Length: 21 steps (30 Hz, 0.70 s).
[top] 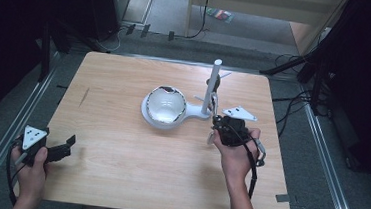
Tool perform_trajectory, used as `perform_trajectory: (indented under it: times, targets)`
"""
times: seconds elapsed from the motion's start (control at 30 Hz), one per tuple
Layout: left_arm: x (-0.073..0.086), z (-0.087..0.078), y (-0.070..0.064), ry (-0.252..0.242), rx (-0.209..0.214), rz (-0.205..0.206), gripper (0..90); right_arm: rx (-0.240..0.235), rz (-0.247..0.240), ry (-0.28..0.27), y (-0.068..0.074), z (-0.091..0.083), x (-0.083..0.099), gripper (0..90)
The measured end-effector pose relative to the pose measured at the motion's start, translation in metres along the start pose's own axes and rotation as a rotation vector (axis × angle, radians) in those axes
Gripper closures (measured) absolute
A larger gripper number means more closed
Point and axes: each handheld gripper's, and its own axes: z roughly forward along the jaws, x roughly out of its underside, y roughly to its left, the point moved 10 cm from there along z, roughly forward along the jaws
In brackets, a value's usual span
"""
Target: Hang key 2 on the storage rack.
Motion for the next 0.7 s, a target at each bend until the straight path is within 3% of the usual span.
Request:
perform_trajectory:
  times: [0.7]
  targets:
    - [0.000,0.000,0.000,0.003,0.002,0.000,7.0,0.024,-0.004,0.032,-0.004,0.025,0.003,82.9]
